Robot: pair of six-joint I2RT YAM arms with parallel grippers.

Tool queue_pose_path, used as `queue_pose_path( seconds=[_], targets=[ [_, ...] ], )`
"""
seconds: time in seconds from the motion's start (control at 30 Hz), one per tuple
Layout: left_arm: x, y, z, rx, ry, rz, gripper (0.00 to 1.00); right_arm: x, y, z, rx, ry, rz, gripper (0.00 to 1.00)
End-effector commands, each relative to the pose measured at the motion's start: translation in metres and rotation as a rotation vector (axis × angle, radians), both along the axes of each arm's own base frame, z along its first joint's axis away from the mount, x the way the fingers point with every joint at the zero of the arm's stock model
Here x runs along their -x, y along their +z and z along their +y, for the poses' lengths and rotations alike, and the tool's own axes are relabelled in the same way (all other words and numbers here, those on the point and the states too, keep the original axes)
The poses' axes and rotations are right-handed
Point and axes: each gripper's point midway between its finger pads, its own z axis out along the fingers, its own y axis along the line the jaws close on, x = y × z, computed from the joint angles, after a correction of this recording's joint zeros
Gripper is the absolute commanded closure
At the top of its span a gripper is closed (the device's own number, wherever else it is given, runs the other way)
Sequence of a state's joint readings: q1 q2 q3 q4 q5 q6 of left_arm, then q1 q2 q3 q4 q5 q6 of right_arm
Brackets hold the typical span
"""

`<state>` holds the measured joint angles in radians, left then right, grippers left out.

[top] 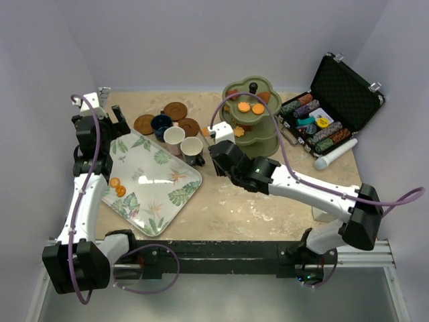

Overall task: Serve the afternoon tea
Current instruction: Place the desert on the desert table.

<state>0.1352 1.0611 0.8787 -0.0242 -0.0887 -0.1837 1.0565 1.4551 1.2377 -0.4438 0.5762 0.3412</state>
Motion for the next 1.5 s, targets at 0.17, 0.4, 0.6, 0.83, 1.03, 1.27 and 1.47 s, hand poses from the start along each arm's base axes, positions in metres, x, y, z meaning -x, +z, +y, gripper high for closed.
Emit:
queue_pose_path(
  seconds=[0.17, 0.4, 0.6, 0.83, 1.03, 1.27, 1.47],
  targets=[
    [0.000, 0.021, -0.002, 0.012, -0.009, -0.076, 0.01, 0.002, 0.005, -0.029, -0.073, -0.048, 0.023, 0.68],
    [0.000, 0.022, -0.004, 0.015, -0.016, -0.079, 0.01, 0.000, -0.020, -0.033, -0.043, -0.058, 0.059, 0.68],
    [0.000, 0.023, -0.004, 0.013, -0.015, -0.082, 0.01, -0.015, -0.030, -0.038, -0.035, -0.110, 0.059, 0.68],
    [0.002, 0.026, -0.002, 0.007, -0.006, -0.087, 0.01, -0.036, -0.051, -0.050, -0.020, -0.160, 0.077, 0.68],
    [0.002, 0.026, -0.001, 0.005, -0.005, -0.088, 0.01, -0.053, -0.065, -0.050, -0.003, -0.192, 0.073, 0.68],
    [0.002, 0.026, -0.001, 0.002, -0.004, -0.086, 0.01, -0.066, -0.082, -0.050, 0.031, -0.249, 0.060, 0.67],
    [0.002, 0.027, -0.001, 0.002, -0.002, -0.089, 0.01, -0.072, -0.088, -0.045, 0.020, -0.259, 0.065, 0.63]
  ],
)
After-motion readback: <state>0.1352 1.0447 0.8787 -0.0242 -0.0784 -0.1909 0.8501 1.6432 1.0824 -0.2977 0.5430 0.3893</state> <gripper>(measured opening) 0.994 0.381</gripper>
